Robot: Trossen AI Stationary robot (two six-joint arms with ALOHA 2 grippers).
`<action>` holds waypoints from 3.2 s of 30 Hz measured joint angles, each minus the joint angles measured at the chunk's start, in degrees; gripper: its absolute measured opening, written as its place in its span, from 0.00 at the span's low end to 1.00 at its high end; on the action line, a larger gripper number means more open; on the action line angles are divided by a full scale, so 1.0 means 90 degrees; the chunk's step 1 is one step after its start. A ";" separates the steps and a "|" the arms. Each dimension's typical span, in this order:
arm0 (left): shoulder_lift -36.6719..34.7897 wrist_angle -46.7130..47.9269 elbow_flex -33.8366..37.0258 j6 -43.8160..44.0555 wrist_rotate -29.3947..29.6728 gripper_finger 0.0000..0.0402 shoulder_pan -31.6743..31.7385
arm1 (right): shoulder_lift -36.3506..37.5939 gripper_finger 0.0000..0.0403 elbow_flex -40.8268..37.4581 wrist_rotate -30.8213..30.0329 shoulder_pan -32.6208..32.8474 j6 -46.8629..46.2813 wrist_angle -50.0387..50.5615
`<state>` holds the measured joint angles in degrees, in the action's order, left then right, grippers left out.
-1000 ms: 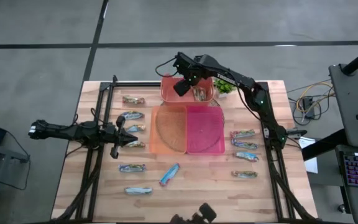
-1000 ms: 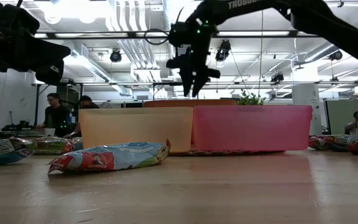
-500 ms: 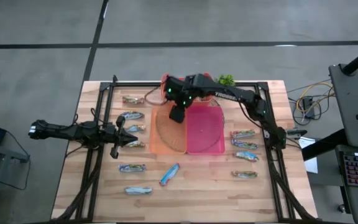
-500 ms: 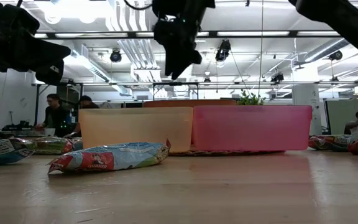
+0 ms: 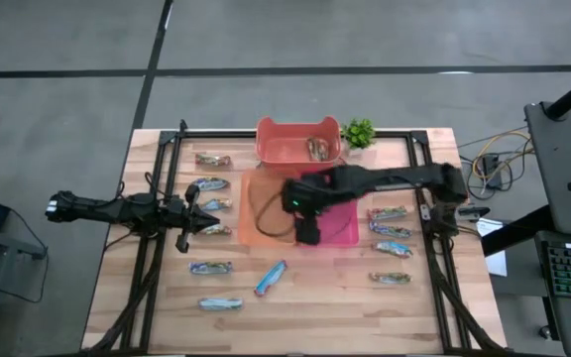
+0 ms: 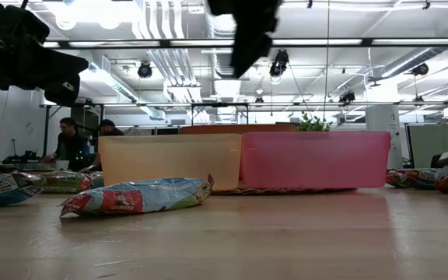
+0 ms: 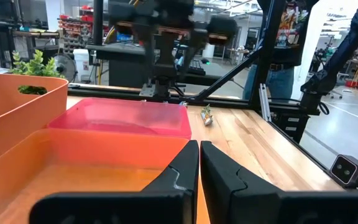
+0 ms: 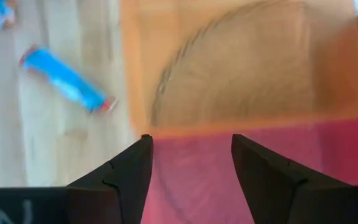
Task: Pick and place Granola Bars by type
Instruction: Put the yellow granola bar into the orange bin
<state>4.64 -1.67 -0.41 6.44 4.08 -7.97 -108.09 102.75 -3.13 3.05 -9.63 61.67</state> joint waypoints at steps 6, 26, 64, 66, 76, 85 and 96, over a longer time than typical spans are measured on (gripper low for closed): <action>0.0002 0.0000 0.0000 0.0000 0.0001 0.00 0.0000 | 0.0992 0.61 -0.1412 -0.0032 0.0639 -0.0253 -0.0107; 0.0002 0.0000 0.0000 0.0000 0.0002 0.00 0.0000 | 0.2706 0.64 -0.4622 0.0875 0.2681 -0.3021 0.0383; 0.0000 0.0000 0.0000 0.0000 0.0000 0.00 -0.0002 | 0.2149 0.65 -0.6482 0.1676 0.3511 -0.4092 -0.1061; 0.0002 0.0000 -0.0002 0.0000 0.0002 0.00 0.0000 | 0.2057 0.64 -0.6483 0.1716 0.3511 -0.4087 -0.1155; 0.0000 0.0000 -0.0002 0.0000 0.0002 0.00 0.0000 | 0.1730 0.45 -0.6477 0.1831 0.3504 -0.4118 -0.1218; 0.0000 0.0000 -0.0002 0.0000 0.0002 0.00 -0.0002 | 0.1848 0.11 -0.6508 0.1883 0.3504 -0.4534 -0.1301; 0.0002 0.0000 -0.0002 0.0002 0.0002 0.00 0.0000 | 0.2308 0.04 -0.5923 0.2074 0.3509 -0.5121 -0.0751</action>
<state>4.66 -1.67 -0.42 6.45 4.10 -7.97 -87.32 49.45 15.53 34.63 -55.72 54.92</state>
